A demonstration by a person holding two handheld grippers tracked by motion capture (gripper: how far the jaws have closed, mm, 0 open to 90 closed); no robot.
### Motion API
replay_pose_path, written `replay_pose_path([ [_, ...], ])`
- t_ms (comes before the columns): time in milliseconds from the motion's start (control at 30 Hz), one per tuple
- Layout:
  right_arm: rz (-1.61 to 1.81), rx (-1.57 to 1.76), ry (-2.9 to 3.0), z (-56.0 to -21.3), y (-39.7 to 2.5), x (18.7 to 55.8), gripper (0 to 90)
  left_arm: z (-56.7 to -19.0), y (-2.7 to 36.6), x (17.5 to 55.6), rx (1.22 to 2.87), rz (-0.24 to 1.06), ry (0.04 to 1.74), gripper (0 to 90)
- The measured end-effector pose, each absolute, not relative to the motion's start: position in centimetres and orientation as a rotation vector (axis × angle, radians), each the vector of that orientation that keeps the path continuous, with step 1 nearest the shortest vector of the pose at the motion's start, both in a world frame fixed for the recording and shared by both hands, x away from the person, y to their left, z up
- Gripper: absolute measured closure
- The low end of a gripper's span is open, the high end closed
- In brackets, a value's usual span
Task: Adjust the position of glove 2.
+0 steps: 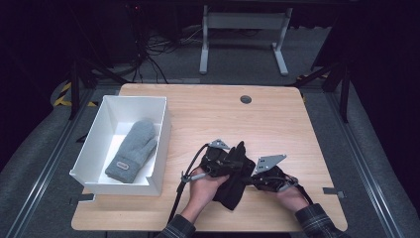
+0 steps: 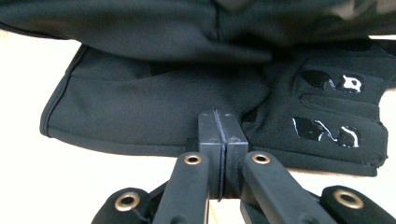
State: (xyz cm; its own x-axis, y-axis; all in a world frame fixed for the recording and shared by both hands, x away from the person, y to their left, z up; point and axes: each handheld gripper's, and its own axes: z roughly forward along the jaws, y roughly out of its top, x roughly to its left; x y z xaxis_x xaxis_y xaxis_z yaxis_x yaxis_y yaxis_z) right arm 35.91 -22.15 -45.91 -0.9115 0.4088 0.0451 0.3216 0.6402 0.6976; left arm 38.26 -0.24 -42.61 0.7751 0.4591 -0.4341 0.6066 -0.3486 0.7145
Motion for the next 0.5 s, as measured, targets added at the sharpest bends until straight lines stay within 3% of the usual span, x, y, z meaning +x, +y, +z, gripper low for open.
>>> replay_pose_path([
  [300, 1.134, 0.61, 2.731, -45.9, -21.9, 36.0, 90.0, -43.4, -0.6, 38.4, 2.007, -0.205, 0.809, 88.4],
  [500, 1.158, 0.667, 2.656, -44.9, -24.7, 35.8, 84.2, -44.3, -1.4, 38.4, 2.034, -0.223, 0.8, 87.4],
])
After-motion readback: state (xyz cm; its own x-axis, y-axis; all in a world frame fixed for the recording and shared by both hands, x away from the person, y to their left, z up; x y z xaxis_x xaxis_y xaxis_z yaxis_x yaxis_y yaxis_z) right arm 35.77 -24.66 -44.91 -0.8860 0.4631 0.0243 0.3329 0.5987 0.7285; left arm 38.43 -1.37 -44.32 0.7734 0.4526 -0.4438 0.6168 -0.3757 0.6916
